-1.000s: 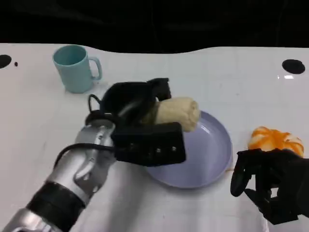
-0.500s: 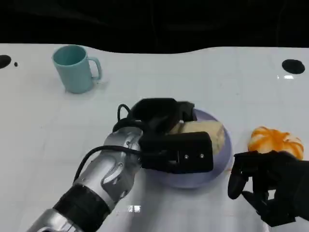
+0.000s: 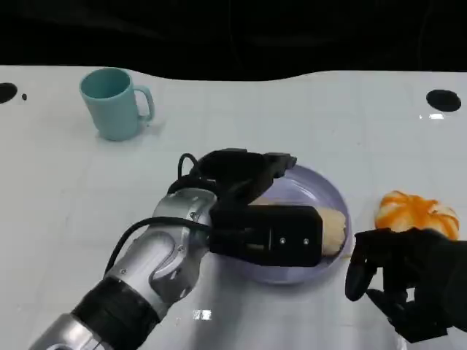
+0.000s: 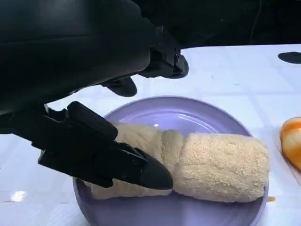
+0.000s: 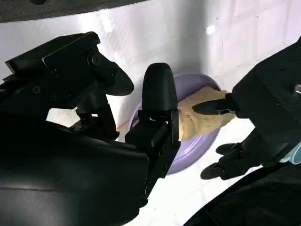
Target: Grasp the towel on the left side of the plate with the left hand and place it into the plate.
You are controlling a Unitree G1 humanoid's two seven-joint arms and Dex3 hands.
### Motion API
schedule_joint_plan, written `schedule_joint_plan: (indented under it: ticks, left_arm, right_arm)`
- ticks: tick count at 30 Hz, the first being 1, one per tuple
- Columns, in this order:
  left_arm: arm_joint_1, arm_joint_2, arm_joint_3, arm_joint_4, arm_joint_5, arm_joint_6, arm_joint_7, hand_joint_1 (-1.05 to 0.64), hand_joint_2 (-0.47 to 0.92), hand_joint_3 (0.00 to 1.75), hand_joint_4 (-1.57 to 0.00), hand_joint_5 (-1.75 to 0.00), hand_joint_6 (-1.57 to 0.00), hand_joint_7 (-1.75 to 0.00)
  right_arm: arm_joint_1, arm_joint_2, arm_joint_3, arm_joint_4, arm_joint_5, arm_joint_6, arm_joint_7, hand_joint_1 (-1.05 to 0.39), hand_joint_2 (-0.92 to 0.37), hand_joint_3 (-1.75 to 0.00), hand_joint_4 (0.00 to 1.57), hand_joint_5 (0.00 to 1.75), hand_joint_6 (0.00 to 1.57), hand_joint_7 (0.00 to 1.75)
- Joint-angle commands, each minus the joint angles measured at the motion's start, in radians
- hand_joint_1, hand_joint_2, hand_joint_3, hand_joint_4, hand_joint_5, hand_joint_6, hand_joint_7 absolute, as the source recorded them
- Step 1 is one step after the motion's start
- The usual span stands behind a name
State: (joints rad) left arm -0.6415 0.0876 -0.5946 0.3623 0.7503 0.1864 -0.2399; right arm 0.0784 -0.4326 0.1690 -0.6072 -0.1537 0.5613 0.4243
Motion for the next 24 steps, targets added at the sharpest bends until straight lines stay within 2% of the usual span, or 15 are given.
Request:
schedule_joint_plan:
  ticks: [1,7,10,13,16,21,24]
  left_arm:
    - [0.014,0.045,0.028,-0.073,-0.019,0.008,-0.046,-0.75,0.92,0.11,-0.11,-0.51,-0.20,-0.01]
    - [0.070,0.108,0.125,-0.218,-0.133,0.027,-0.151,-0.70,0.92,0.12,-0.14,-0.57,-0.26,-0.04]
    - [0.116,0.140,0.183,-0.293,-0.214,0.013,-0.183,-0.61,0.92,0.13,-0.24,-0.65,-0.36,-0.08]
    - [0.166,0.128,0.271,-0.389,-0.351,0.118,-0.265,-0.51,0.92,0.17,-0.34,-0.70,-0.41,-0.10]
    - [0.218,0.122,0.355,-0.501,-0.467,0.241,-0.307,-0.43,0.92,0.20,-0.51,-0.82,-0.48,-0.12]
    - [0.327,0.126,0.442,-0.677,-0.565,0.328,-0.276,-0.34,0.92,0.23,-0.61,-0.85,-0.61,-0.17]
    - [0.398,0.107,0.501,-0.764,-0.629,0.373,-0.251,-0.29,0.92,0.25,-0.71,-0.98,-0.79,-0.27]
  right_arm:
    - [-0.005,-0.012,-0.003,-0.013,-0.005,0.007,0.000,0.00,-0.60,-1.03,0.70,1.75,0.67,1.42]
    - [-0.003,-0.005,-0.007,-0.002,0.000,-0.013,-0.002,0.00,-0.60,-1.03,0.72,1.75,0.68,1.42]
    - [-0.002,-0.002,-0.007,-0.001,0.000,-0.015,-0.006,0.00,-0.59,-1.03,0.72,1.75,0.69,1.43]
    - [-0.003,-0.001,-0.006,0.001,0.000,-0.017,-0.006,0.00,-0.59,-1.04,0.72,1.75,0.69,1.42]
    - [-0.006,-0.003,-0.002,-0.007,-0.004,0.002,-0.005,0.00,-0.60,-1.04,0.71,1.75,0.69,1.42]
    - [-0.014,-0.003,0.003,-0.008,-0.009,0.008,-0.005,0.00,-0.60,-1.03,0.71,1.75,0.69,1.42]
    - [-0.019,-0.003,0.006,-0.008,-0.011,0.012,-0.004,0.00,-0.60,-1.03,0.71,1.75,0.69,1.42]
